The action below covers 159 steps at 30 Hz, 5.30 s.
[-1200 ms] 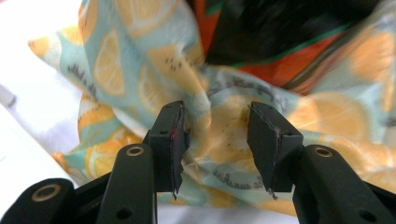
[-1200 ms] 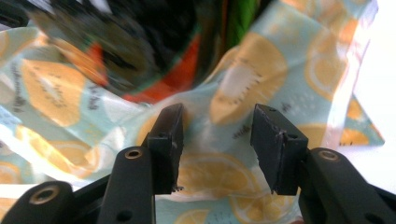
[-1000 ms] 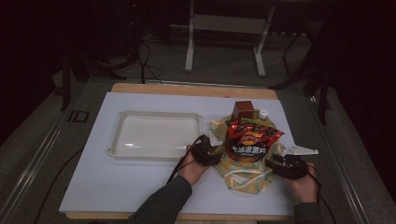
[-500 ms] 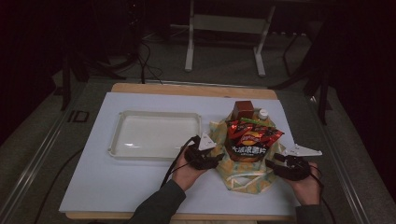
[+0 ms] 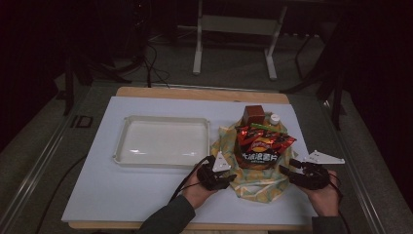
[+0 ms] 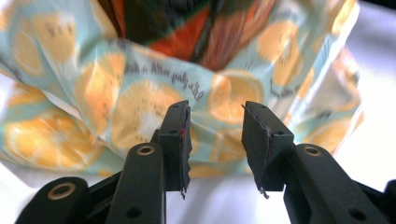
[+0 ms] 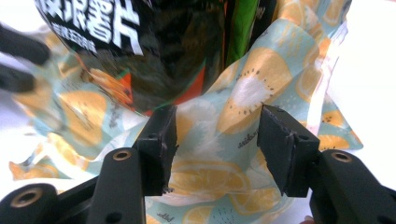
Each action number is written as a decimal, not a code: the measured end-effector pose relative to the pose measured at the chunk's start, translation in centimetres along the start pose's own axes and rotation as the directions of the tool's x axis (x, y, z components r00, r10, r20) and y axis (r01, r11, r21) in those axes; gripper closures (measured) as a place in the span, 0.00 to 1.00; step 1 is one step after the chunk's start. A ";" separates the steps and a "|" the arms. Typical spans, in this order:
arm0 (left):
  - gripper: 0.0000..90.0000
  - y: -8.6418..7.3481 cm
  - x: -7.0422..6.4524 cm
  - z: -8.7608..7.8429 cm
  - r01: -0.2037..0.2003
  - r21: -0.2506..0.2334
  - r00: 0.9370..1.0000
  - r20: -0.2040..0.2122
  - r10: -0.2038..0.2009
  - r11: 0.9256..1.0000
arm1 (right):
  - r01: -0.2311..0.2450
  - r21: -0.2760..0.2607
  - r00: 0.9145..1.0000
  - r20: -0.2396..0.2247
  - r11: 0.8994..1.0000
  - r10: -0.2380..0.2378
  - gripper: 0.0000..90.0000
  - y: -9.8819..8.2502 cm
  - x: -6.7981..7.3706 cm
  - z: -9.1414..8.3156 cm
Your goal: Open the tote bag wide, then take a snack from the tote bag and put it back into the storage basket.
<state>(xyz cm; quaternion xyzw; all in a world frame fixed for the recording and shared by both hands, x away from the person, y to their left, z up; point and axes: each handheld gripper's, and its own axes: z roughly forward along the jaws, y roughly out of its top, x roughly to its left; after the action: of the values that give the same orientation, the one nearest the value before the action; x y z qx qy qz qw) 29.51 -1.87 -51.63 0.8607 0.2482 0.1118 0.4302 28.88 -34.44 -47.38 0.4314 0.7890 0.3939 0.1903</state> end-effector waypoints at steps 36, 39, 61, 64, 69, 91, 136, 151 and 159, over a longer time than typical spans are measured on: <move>0.63 -2.0 1.0 0.8 0.006 -0.073 0.999 0.048 -0.002 0.997 | 0.037 -0.078 0.993 -0.107 0.996 -0.046 0.55 1.5 1.3 -0.6; 0.63 -2.0 1.0 0.8 0.006 -0.073 0.999 0.049 -0.002 0.997 | 0.033 -0.085 0.994 -0.101 0.996 -0.042 0.55 1.8 1.2 -0.7; 0.60 -2.0 0.9 0.8 0.003 -0.076 0.999 0.042 0.000 0.997 | -0.006 -0.122 0.996 -0.090 0.993 -0.005 0.49 4.1 0.1 0.1; 0.60 -2.0 0.9 0.8 0.001 -0.074 0.999 0.040 0.002 0.997 | -0.010 -0.125 0.996 -0.092 0.992 -0.001 0.49 4.7 -0.1 0.1; 0.60 -2.0 0.8 0.8 -0.001 -0.074 0.999 0.041 0.004 0.997 | -0.019 -0.135 0.995 -0.097 0.991 0.005 0.49 5.5 -0.2 0.3; 0.60 -2.0 0.8 0.8 -0.009 -0.070 0.999 0.038 0.012 0.998 | -0.026 -0.170 0.982 -0.190 0.985 -0.007 0.92 6.5 -0.6 0.5; 0.59 -1.9 0.7 1.0 -0.022 -0.054 0.999 0.035 0.024 0.998 | -0.086 -0.340 0.975 -0.222 0.936 0.009 1.00 9.4 0.1 -4.7; 0.59 -1.9 0.6 1.0 -0.025 -0.051 0.999 0.034 0.027 0.998 | -0.082 -0.393 0.976 -0.216 0.916 -0.006 1.00 11.1 0.8 -5.8; 0.59 -1.9 0.6 1.0 -0.026 -0.052 0.999 0.034 0.028 0.998 | -0.089 -0.399 0.971 -0.238 0.913 -0.009 1.00 12.2 1.5 -5.5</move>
<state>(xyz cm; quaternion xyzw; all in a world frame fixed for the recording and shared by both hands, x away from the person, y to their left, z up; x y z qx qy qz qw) 29.81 -1.22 -53.74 0.8543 0.2259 0.1090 0.4552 30.97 -31.84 -34.36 0.3487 0.6977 0.6015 0.1729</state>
